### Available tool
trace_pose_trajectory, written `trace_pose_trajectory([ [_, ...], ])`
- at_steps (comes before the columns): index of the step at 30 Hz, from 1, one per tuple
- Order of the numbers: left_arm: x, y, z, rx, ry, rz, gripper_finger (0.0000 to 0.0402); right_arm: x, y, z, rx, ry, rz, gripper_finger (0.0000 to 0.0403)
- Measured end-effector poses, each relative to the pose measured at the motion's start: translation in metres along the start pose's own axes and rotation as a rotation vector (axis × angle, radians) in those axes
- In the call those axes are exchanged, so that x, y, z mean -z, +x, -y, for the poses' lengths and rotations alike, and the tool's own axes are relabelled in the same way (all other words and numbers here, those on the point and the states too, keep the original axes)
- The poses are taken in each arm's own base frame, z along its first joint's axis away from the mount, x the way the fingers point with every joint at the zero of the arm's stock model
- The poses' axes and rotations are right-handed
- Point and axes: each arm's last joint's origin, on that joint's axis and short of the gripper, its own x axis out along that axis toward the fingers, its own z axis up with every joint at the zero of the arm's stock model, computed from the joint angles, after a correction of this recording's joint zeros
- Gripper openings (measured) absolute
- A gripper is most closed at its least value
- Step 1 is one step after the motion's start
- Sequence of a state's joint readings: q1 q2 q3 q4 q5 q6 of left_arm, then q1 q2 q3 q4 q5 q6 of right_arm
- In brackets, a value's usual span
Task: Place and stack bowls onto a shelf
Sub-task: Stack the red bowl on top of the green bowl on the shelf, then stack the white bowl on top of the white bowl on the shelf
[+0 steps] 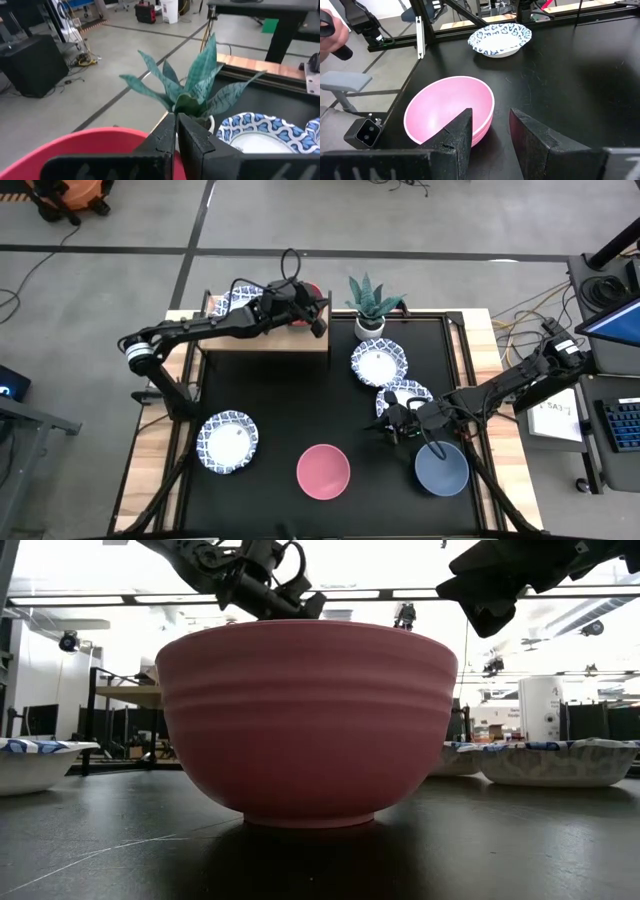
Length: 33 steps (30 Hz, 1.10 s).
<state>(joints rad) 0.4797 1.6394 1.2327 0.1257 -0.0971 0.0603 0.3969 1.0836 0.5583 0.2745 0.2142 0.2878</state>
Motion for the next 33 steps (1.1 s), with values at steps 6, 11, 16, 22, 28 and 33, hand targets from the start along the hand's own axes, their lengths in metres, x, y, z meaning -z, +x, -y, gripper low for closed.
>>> trace_pose_trajectory([
  [6,0.003,0.0,0.0,-0.025,0.003,-0.032,0.0001,0.0,0.0,0.0,0.0,0.0,0.0,0.0118],
  [11,0.003,0.0,-0.001,-0.026,0.005,-0.029,0.0001,0.0,0.0,0.0,0.0,0.0,0.0,0.0118],
  [16,-0.005,-0.008,0.001,-0.019,0.005,-0.004,0.0001,0.0,0.0,0.0,0.0,0.0,0.0,0.0118],
  [22,-0.037,-0.058,0.017,0.091,0.018,0.063,0.0001,0.0,0.0,0.001,0.023,0.036,0.008,0.0118],
  [28,-0.043,-0.119,0.054,0.253,0.073,-0.023,0.0001,-0.001,0.0,0.0,0.02,0.086,0.019,0.0118],
  [33,-0.029,-0.163,0.084,0.38,0.099,-0.195,0.0,-0.002,-0.001,-0.004,0.0,0.109,0.035,0.0118],
])
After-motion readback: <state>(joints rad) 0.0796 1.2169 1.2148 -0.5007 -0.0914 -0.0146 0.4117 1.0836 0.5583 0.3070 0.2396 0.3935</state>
